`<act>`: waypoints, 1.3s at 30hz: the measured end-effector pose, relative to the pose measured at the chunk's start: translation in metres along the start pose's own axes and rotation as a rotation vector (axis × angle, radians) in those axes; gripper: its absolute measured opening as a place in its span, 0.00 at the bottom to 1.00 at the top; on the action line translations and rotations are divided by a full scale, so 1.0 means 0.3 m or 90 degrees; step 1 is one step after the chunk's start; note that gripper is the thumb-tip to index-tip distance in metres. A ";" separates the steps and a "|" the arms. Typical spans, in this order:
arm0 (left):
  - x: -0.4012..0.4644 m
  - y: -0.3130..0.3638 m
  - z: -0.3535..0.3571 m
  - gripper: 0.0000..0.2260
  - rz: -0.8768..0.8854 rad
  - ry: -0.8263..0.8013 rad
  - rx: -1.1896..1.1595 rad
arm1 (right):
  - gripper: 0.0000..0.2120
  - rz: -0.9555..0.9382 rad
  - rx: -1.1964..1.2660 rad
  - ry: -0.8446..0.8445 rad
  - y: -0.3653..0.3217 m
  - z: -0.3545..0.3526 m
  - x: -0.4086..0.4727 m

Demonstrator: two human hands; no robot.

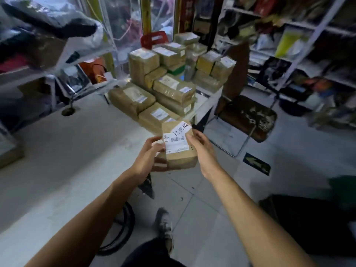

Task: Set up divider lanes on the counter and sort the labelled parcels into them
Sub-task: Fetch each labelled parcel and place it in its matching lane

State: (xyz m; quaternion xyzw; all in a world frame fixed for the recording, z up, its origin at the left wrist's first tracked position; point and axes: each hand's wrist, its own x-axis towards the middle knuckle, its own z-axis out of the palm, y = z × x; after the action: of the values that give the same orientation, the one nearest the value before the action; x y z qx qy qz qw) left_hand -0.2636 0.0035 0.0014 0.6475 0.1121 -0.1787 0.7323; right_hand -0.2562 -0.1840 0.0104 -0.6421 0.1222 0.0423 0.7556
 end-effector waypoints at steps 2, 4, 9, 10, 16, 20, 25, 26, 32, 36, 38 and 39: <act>0.103 0.015 0.060 0.16 0.006 -0.019 0.016 | 0.10 -0.001 -0.008 0.025 -0.022 -0.056 0.087; 0.211 0.049 0.106 0.16 0.007 -0.034 0.022 | 0.13 0.005 -0.011 0.043 -0.048 -0.100 0.190; 0.472 0.177 0.207 0.18 0.013 -0.084 0.044 | 0.17 0.004 -0.038 0.039 -0.162 -0.190 0.450; 0.522 0.203 0.227 0.18 0.011 -0.087 0.046 | 0.15 -0.001 -0.034 0.040 -0.181 -0.209 0.501; 0.745 0.324 0.366 0.18 0.002 -0.098 0.022 | 0.10 0.000 -0.002 0.051 -0.275 -0.321 0.746; 0.912 0.400 0.462 0.20 0.025 -0.093 0.062 | 0.11 0.008 0.010 0.046 -0.326 -0.403 0.934; 1.152 0.504 0.622 0.16 0.038 -0.075 0.069 | 0.10 0.002 0.005 0.011 -0.428 -0.539 1.236; 1.200 0.527 0.658 0.15 0.041 -0.063 0.072 | 0.10 0.000 -0.003 -0.005 -0.454 -0.571 1.297; 1.442 0.665 0.851 0.21 0.085 0.029 0.063 | 0.11 -0.034 -0.081 -0.108 -0.637 -0.703 1.618; 1.537 0.703 0.869 0.20 0.066 0.131 0.012 | 0.09 -0.065 -0.132 -0.179 -0.666 -0.656 1.778; 1.575 0.706 0.842 0.19 0.047 0.169 -0.012 | 0.15 -0.080 -0.180 -0.216 -0.644 -0.602 1.855; 1.586 0.707 0.827 0.19 0.037 0.188 -0.025 | 0.19 -0.086 -0.202 -0.240 -0.626 -0.571 1.890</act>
State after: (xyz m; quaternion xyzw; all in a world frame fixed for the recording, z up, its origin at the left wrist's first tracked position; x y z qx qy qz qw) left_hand 0.2394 -0.2766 0.0395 0.6555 0.2031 -0.0580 0.7250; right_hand 0.3109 -0.4370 0.0304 -0.7402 -0.0723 0.1290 0.6560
